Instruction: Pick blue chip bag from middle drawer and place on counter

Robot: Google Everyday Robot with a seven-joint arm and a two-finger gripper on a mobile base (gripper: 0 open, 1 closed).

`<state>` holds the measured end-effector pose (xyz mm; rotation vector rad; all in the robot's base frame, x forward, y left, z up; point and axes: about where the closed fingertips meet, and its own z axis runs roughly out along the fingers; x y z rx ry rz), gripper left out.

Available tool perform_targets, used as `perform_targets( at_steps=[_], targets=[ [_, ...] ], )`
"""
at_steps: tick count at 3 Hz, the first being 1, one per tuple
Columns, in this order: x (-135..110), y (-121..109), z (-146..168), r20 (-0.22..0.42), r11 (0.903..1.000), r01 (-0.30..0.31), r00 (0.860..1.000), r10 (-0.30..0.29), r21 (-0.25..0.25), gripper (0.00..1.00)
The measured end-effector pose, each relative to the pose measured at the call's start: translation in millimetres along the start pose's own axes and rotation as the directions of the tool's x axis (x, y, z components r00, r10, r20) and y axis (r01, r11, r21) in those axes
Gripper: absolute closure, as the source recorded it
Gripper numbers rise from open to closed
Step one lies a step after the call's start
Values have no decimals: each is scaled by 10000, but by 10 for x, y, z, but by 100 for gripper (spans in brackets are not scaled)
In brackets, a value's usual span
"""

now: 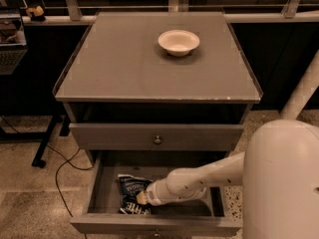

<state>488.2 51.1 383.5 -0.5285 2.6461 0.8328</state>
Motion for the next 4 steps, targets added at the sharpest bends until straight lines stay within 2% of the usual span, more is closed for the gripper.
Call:
perform_targets(
  at_steps=[1, 2, 3, 4],
  targets=[
    [-18, 33, 6, -49, 9999, 152, 9999, -152, -30, 100],
    [-158, 197, -172, 121, 9965, 838, 9964, -837, -75, 100],
    [-313, 449, -515, 339, 9857, 1687, 9851, -1685, -20, 100],
    [-440, 700, -905, 392, 9639, 2661, 9632, -2658, -14, 100]
  ],
)
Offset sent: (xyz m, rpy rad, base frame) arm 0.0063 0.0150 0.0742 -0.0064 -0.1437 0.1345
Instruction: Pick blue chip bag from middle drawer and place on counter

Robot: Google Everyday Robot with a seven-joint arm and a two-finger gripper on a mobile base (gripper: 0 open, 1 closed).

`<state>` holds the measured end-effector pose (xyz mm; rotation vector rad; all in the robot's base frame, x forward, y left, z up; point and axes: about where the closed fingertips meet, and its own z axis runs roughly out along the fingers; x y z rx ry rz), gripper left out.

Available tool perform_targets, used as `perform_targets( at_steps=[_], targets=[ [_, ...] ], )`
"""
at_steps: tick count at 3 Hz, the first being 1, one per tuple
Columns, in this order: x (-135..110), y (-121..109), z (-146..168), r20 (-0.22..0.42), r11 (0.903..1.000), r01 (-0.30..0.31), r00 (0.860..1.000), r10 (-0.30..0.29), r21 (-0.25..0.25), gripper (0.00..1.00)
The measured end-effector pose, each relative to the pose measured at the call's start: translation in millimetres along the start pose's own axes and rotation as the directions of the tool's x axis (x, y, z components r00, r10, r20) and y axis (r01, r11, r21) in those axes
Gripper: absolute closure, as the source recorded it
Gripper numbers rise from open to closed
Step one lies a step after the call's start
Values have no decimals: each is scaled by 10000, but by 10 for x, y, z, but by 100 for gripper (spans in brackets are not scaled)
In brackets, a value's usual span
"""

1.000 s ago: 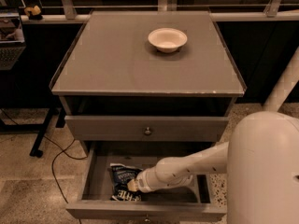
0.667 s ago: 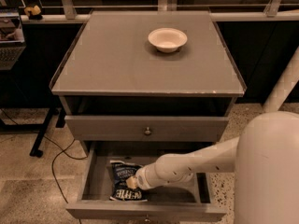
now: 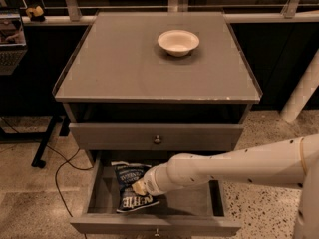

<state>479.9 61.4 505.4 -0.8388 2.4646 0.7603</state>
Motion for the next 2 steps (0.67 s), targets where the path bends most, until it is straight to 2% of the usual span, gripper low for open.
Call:
perform_targets(
  at_steps=[1, 2],
  targets=[
    [-167, 207, -351, -189, 9948, 996, 9948, -1000, -229, 100],
    [-196, 401, -698, -320, 9754, 2033, 9779, -2066, -851, 100]
  ],
)
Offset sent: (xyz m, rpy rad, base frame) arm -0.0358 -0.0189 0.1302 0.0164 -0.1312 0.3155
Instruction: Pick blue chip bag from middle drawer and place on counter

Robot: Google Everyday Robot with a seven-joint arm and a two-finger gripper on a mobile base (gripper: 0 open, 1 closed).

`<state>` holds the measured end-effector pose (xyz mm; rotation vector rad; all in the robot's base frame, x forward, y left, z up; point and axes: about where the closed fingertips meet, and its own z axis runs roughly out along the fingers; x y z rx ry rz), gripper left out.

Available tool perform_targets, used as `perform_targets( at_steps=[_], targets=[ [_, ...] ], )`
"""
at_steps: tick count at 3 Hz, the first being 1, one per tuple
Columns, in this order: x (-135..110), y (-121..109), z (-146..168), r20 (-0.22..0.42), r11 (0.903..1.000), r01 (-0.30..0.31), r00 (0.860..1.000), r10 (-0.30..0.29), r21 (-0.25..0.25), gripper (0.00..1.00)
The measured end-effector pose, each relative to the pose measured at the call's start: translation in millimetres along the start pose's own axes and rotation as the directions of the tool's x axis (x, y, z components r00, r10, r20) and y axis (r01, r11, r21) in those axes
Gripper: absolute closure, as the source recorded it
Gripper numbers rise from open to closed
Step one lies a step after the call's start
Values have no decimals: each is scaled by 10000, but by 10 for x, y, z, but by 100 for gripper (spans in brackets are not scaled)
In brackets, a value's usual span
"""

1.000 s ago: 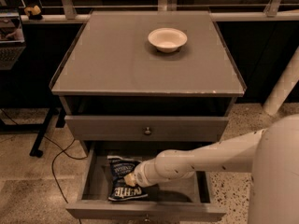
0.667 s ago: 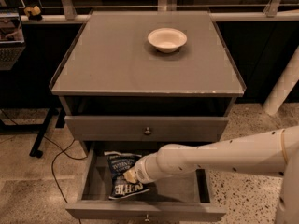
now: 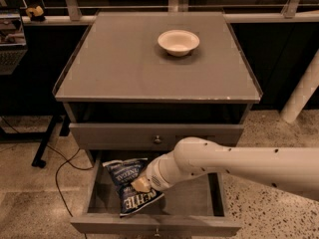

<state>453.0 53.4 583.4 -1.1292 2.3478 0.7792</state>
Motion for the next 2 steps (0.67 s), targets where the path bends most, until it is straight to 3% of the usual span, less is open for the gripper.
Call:
perform_targets(
  at_steps=[2],
  targets=[
    [-74, 48, -109, -48, 9995, 330, 9994, -330, -20, 100]
  ],
)
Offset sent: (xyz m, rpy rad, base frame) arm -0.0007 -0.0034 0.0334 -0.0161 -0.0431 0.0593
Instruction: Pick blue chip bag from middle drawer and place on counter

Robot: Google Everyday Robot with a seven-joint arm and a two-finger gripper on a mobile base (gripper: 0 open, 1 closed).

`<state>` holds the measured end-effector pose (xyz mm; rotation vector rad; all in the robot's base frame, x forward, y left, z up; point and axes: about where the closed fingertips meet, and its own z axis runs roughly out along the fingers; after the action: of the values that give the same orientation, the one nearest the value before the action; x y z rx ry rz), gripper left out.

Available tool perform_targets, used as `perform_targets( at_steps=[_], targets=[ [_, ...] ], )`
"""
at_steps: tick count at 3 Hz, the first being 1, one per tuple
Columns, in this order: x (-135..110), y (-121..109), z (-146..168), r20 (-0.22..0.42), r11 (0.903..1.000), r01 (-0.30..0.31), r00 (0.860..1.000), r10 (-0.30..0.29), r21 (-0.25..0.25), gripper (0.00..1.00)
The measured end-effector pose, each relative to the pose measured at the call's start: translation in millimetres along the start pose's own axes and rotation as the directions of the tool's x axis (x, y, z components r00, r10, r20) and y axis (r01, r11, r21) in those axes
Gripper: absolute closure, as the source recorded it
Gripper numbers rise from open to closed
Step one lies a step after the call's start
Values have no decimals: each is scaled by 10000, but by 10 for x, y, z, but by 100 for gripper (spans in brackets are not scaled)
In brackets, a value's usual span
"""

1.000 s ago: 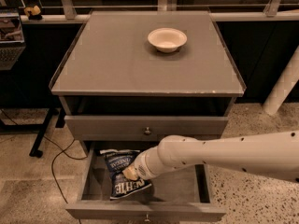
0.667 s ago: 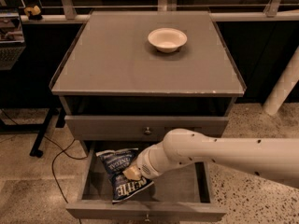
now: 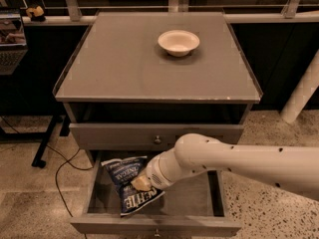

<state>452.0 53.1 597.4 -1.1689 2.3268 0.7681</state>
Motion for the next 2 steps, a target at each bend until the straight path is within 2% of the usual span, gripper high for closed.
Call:
perform_targets(
  at_steps=[1, 2],
  targets=[
    [-175, 138, -353, -236, 9967, 719, 9972, -711, 376, 100],
    [-601, 361, -895, -403, 9754, 1937, 9809, -1905, 1049, 100]
  ],
)
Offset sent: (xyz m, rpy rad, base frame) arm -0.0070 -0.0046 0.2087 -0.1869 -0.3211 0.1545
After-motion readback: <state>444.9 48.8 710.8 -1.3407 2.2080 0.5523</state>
